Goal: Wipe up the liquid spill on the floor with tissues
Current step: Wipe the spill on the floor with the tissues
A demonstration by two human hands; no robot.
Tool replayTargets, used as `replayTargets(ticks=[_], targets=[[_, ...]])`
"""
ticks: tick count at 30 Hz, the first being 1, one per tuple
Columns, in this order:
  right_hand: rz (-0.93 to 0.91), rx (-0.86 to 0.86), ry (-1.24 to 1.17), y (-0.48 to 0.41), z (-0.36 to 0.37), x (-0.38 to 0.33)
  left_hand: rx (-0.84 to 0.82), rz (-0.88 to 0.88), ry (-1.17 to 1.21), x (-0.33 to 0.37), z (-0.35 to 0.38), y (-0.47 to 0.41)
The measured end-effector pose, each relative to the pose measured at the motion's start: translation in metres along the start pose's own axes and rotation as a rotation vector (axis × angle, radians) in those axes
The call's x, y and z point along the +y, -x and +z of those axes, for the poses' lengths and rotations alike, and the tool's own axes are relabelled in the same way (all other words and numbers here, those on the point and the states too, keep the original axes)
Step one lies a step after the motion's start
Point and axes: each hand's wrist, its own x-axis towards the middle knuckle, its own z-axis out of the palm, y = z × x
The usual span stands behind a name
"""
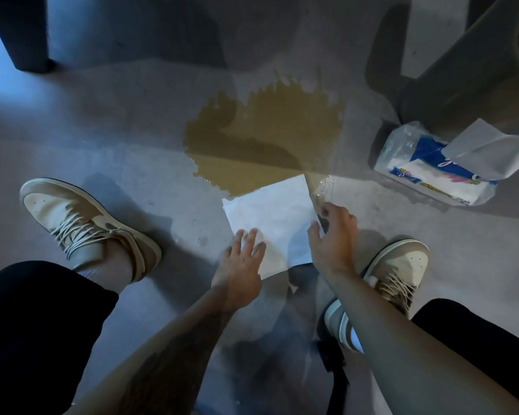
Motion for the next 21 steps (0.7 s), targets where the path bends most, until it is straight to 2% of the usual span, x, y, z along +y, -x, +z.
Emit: replayTargets(ticks=[2,4,9,13,21], targets=[[-0.161,-0.049,0.201,0.003,0.005,-0.004,0.003,-0.002,0.004,0.003,0.002,-0.001],[-0.272,-0.184,0.354,0.008,0.015,-0.005,0.031,-0.024,0.012,0.004,0.002,-0.002],[-0.354,-0.508,0.568,0.013,0.032,0.012,0.05,-0.06,-0.076,-0.005,0.004,-0.012],[-0.362,-0.529,0.6,0.011,0.027,0.019,0.054,0.004,-0.141,-0.003,-0.001,-0.024],[-0.227,-0.467,0.583,-0.008,0.024,0.024,0.073,0.034,-0.153,0.001,-0.025,-0.049]])
